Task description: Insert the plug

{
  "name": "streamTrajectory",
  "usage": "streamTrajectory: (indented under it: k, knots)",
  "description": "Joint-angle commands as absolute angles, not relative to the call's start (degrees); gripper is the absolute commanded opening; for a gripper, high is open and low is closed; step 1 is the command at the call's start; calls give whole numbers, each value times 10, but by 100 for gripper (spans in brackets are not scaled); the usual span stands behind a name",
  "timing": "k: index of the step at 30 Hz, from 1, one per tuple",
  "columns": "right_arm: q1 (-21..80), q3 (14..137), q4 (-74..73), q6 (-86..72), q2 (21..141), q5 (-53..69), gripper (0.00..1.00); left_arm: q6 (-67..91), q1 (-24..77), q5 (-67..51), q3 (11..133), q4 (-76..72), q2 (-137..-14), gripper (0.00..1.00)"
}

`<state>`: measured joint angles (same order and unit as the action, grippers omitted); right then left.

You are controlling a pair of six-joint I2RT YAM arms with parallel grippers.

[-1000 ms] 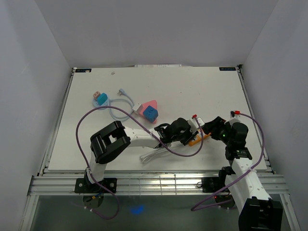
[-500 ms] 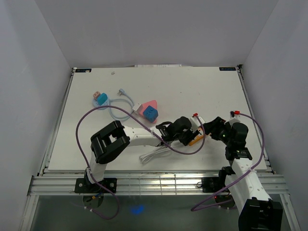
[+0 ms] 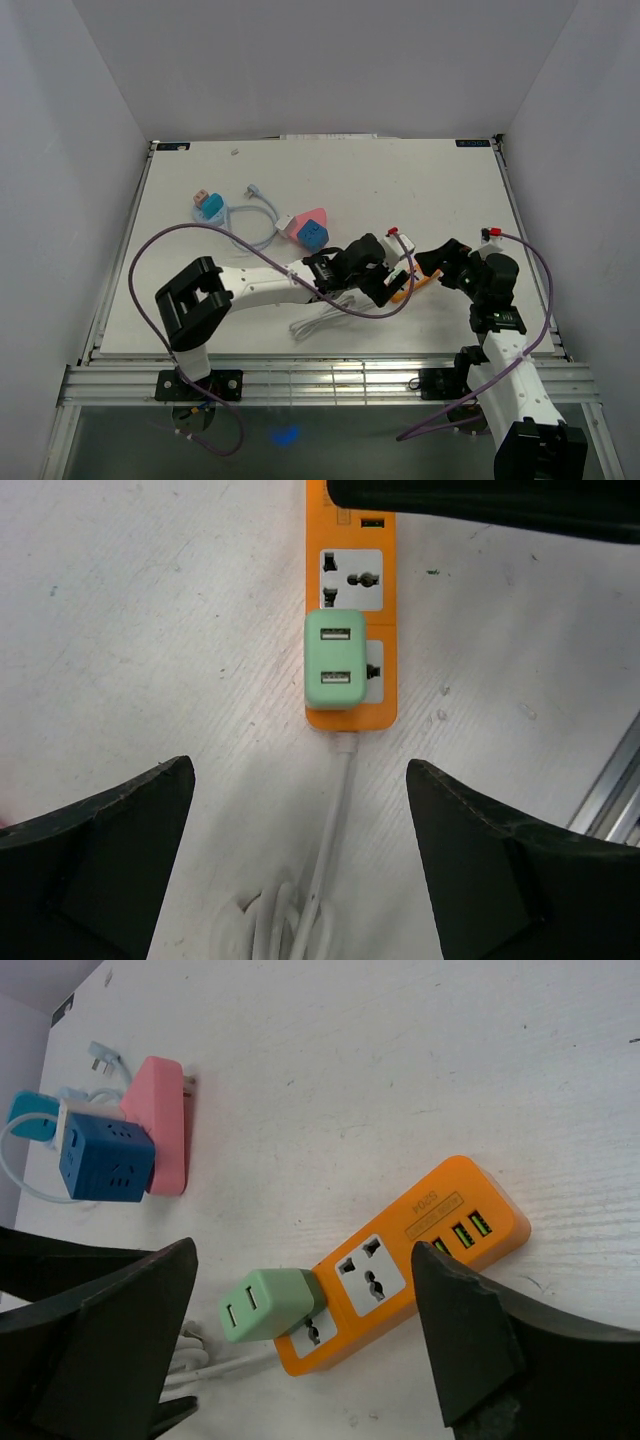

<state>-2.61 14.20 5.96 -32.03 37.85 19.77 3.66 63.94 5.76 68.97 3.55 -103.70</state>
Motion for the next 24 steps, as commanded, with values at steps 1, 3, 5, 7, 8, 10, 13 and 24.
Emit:
streamTrajectory:
  k: [1, 3, 5, 7, 8, 10, 13, 24]
  knots:
    - [-30, 175, 49, -289, 376, 187, 96, 49, 640, 76, 658, 61, -939, 98]
    - [-30, 191, 43, -267, 377, 181, 93, 61, 639, 90, 626, 69, -888, 98]
    - [-30, 212, 28, -256, 377, 177, 89, 69, 635, 112, 604, 75, -851, 98]
    - [-30, 226, 19, -235, 372, 173, 89, 97, 623, 139, 575, 87, -794, 98]
    - [-30, 237, 10, -226, 368, 171, 89, 106, 616, 146, 566, 91, -775, 98]
    - [-30, 245, 2, -204, 353, 164, 89, 146, 587, 159, 535, 105, -715, 98]
    - [-30, 258, -21, -185, 329, 144, 89, 200, 520, 142, 469, 101, -616, 98]
    - [-30, 248, -37, -163, 253, 89, 89, 309, 445, 316, 424, 245, -397, 98]
